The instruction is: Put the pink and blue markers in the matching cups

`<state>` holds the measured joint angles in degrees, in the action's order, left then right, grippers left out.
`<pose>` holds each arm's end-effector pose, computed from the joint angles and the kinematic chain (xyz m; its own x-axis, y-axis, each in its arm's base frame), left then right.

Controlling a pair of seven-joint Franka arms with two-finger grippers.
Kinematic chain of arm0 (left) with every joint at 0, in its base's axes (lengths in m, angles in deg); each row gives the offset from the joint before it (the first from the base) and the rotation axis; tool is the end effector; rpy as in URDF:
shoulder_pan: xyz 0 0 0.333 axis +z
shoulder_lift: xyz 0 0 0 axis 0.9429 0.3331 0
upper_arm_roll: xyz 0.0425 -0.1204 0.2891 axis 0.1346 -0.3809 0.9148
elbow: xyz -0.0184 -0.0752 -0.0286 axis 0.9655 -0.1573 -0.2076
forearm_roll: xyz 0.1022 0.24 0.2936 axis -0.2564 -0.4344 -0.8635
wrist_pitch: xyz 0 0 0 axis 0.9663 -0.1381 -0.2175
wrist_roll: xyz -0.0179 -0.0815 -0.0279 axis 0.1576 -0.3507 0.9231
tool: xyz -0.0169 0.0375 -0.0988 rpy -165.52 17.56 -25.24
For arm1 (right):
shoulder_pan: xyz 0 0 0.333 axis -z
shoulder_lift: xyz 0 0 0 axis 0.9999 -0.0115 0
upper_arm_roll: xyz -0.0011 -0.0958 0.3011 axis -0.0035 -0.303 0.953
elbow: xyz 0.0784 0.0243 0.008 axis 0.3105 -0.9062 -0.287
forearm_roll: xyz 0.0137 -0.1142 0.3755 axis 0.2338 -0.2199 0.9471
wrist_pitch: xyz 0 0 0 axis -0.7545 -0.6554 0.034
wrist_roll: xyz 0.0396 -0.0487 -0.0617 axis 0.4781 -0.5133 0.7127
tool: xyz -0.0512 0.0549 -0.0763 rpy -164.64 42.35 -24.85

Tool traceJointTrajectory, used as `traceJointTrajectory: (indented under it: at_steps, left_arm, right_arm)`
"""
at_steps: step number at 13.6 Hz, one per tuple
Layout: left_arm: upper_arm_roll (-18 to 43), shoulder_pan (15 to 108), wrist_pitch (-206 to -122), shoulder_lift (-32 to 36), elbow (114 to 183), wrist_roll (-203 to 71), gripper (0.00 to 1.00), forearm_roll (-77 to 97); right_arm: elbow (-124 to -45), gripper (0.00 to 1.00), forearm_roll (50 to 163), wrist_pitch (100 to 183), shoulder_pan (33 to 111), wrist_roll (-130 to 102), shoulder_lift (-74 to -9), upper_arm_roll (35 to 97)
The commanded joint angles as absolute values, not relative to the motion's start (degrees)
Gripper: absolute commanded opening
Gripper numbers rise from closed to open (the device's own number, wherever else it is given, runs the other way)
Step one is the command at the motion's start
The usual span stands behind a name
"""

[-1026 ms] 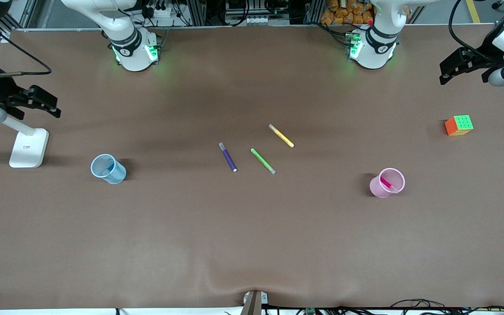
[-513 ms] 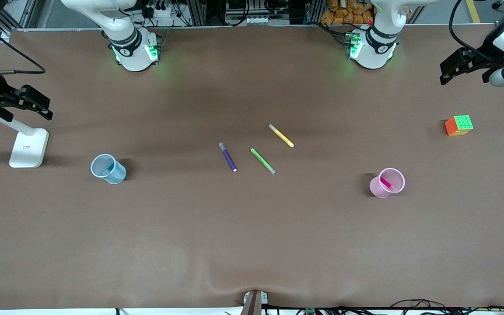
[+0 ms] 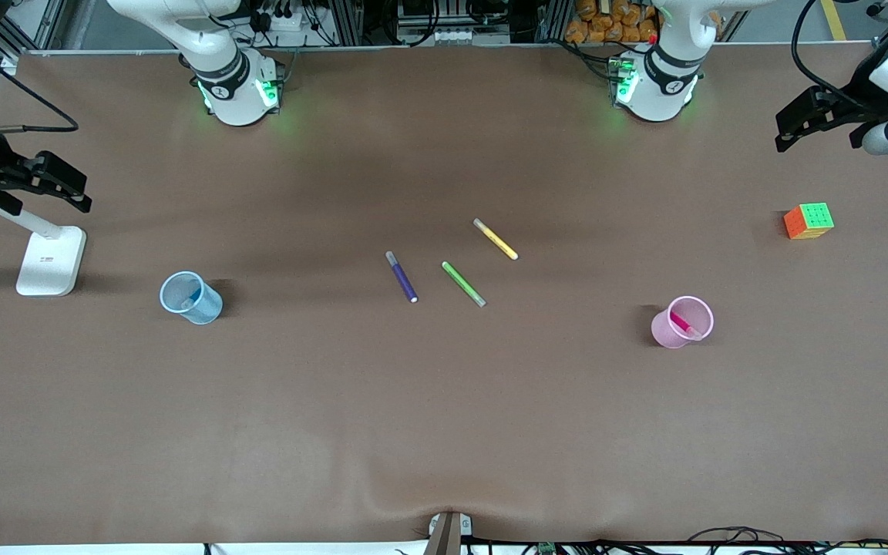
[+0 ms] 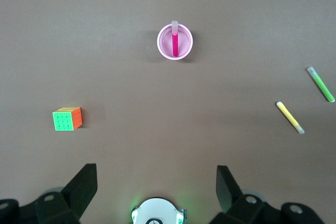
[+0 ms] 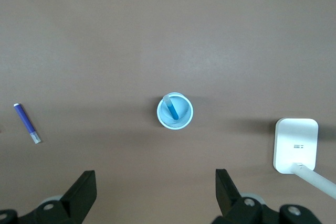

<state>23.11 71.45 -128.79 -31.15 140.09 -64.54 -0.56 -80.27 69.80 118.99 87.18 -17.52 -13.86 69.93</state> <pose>0.4957 -0.0616 0.6689 0.9992 0.0289 -0.0277 0.0274 -0.9982 -0.0530 0.5386 0.0077 0.6263 0.9985 0.0393 0.0378 0.0395 -0.9992 -0.0054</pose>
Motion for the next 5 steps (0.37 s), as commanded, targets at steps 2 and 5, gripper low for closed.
traceJointTrajectory:
  at_steps: [2,5]
  left_arm:
    - [23.27,71.51,-128.49,-30.33,138.34,-65.45,1.0,0.28]
    - [23.27,71.59,-128.49,-30.33,138.52,-65.71,1.0,0.54]
  right_arm:
    - [-78.46,1.0,71.1,118.53,86.53,-17.75,-14.65,69.7]
    - [-76.79,1.0,71.19,118.27,86.53,-18.37,-14.39,69.88]
